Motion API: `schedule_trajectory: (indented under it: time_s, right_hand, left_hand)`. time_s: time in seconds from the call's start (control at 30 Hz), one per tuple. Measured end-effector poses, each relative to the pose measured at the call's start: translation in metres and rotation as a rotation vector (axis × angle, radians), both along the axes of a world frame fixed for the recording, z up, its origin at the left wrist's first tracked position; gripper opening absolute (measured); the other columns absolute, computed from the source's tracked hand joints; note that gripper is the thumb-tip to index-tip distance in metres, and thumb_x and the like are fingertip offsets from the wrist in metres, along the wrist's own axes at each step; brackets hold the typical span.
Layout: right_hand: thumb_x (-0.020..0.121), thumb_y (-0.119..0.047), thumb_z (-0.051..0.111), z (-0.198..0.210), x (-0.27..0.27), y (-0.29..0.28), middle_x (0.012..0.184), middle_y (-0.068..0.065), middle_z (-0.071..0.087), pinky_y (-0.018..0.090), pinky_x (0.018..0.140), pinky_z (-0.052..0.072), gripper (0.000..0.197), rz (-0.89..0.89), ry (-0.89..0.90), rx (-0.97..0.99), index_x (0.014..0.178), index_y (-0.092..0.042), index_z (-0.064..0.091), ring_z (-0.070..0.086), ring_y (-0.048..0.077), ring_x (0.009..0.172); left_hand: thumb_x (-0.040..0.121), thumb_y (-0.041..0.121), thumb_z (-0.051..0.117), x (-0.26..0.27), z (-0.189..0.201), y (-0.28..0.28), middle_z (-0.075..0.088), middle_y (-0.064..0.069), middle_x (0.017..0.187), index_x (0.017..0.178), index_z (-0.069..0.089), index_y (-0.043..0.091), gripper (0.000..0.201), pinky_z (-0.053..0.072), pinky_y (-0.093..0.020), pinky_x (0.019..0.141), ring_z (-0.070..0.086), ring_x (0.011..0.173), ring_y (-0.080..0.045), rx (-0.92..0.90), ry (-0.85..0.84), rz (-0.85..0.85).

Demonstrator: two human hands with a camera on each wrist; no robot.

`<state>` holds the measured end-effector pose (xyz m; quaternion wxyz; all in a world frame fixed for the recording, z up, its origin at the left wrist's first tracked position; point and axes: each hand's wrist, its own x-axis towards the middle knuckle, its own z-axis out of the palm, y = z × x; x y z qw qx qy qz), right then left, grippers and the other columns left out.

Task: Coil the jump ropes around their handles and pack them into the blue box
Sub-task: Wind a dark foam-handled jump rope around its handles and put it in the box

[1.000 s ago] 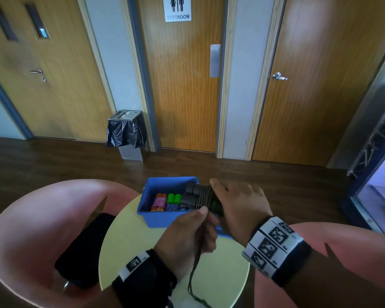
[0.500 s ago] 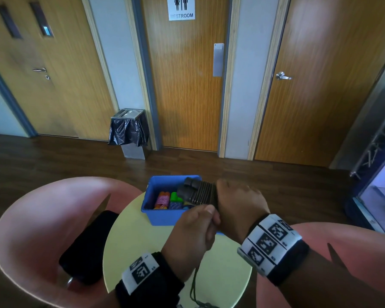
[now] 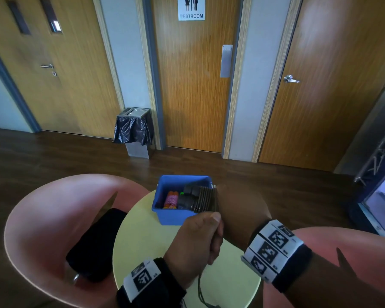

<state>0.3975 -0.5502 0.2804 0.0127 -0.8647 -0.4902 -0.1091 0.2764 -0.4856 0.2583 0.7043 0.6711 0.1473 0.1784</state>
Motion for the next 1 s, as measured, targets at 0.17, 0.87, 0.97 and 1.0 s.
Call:
schedule_trajectory:
  time_s: [0.17,0.87,0.97,1.0]
  right_hand:
    - [0.063,-0.038,0.075,0.002,-0.010,0.022,0.067,-0.002,0.060,0.029,0.053,0.035,0.038,-0.068,-0.010,-0.040,0.089,-0.017,0.057,0.057,0.021,0.054]
    - [0.086,-0.030,0.057,0.036,-0.097,0.141,0.101,0.000,0.062,0.031,0.068,0.043,0.030,-0.231,0.064,-0.074,0.111,-0.019,0.046,0.062,0.022,0.089]
    - [0.083,-0.031,0.059,0.035,-0.105,0.151,0.089,-0.002,0.062,0.031,0.066,0.052,0.026,-0.281,0.202,-0.014,0.104,-0.019,0.049,0.063,0.019,0.079]
    - [0.083,-0.032,0.060,0.033,-0.106,0.153,0.085,-0.004,0.061,0.030,0.063,0.052,0.024,-0.293,0.258,0.005,0.101,-0.019,0.050,0.062,0.015,0.074]
  left_hand:
    - [0.100,0.030,0.044,-0.017,0.008,0.033,0.050,-0.007,0.052,0.067,0.048,0.009,0.039,0.041,-0.032,0.048,0.047,0.040,-0.017,0.504,0.113,0.052]
    - [0.100,0.037,0.043,-0.102,0.042,0.186,0.043,0.007,0.059,0.075,0.044,0.027,0.027,0.013,-0.029,0.058,0.049,0.059,-0.018,1.343,0.207,0.192]
    - [0.103,0.039,0.033,-0.108,0.037,0.185,0.063,0.005,0.084,0.097,0.054,0.029,0.025,0.015,-0.027,0.061,0.061,0.080,-0.014,1.391,0.240,0.178]
    - [0.104,0.038,0.032,-0.107,0.034,0.189,0.066,0.004,0.089,0.102,0.055,0.030,0.024,0.017,-0.026,0.061,0.062,0.084,-0.014,1.372,0.226,0.174]
